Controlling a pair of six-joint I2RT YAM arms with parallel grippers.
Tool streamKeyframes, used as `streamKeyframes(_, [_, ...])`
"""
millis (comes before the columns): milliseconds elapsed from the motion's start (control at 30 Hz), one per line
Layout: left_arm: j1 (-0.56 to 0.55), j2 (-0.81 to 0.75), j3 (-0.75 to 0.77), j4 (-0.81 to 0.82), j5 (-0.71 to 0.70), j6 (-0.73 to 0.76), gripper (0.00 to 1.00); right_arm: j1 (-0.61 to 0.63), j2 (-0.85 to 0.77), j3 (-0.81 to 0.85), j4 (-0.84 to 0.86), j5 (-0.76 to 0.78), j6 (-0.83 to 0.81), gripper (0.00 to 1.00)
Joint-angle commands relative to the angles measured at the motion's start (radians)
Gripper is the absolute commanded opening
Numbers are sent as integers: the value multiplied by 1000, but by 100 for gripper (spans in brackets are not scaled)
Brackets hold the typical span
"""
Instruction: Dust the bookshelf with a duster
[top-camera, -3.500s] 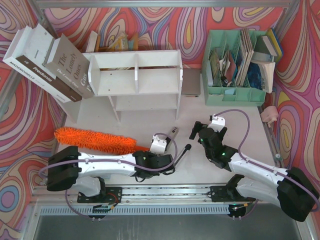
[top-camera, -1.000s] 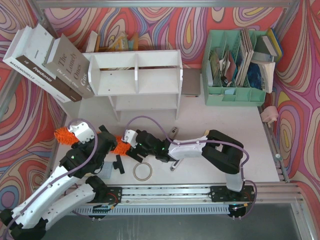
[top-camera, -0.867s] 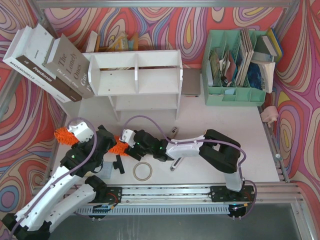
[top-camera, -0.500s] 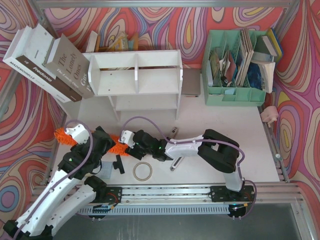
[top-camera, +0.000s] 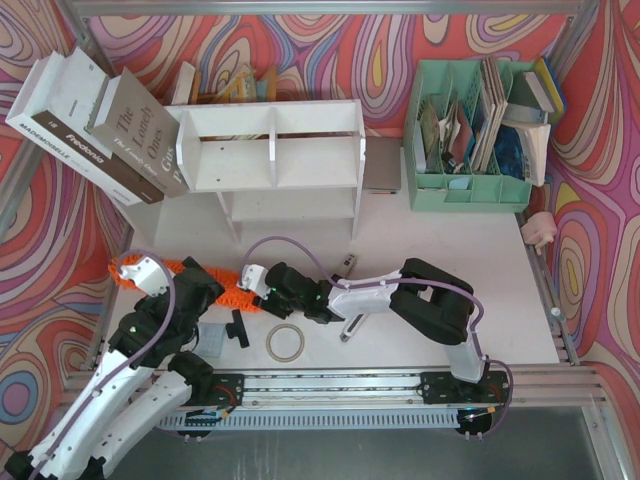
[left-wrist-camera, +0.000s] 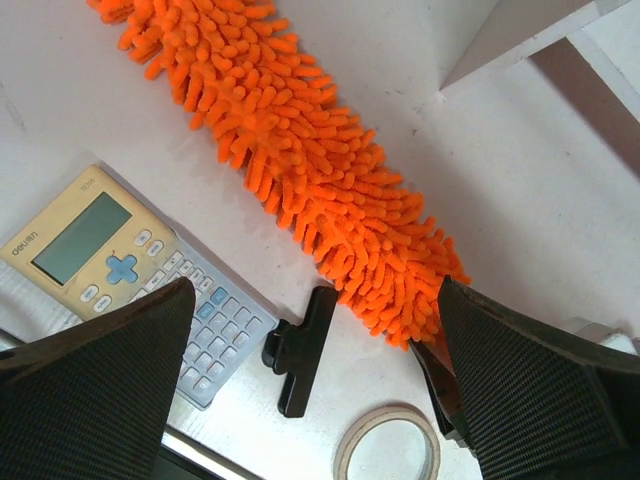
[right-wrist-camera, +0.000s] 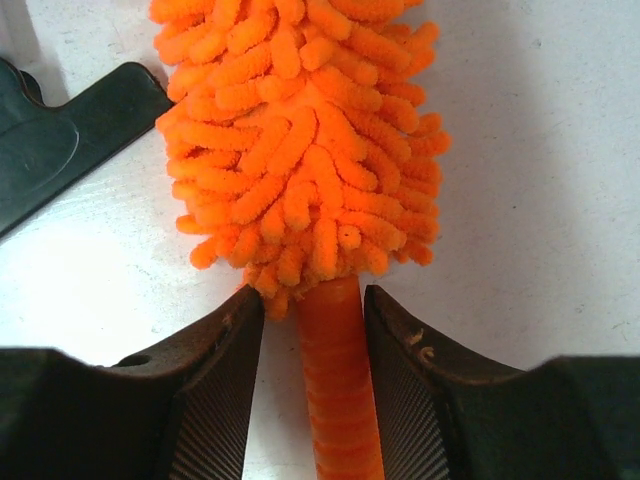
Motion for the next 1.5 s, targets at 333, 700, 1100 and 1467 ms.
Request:
streamKeyframes(333, [8, -59, -7, -114, -90, -122, 98, 3, -11, 1, -2, -7, -59, 21])
streamKeyframes(700, [8, -105, 11, -215, -146, -225, 98, 3, -77, 19, -12, -1, -130, 0])
streamKeyframes(1100, [8, -113, -20, -156, -156, -366, 98, 17, -190, 36, -61, -42, -127, 0])
streamKeyframes(1467, [149, 98, -55, 163, 145, -229, 98, 37, -231, -2, -42, -21, -96, 0])
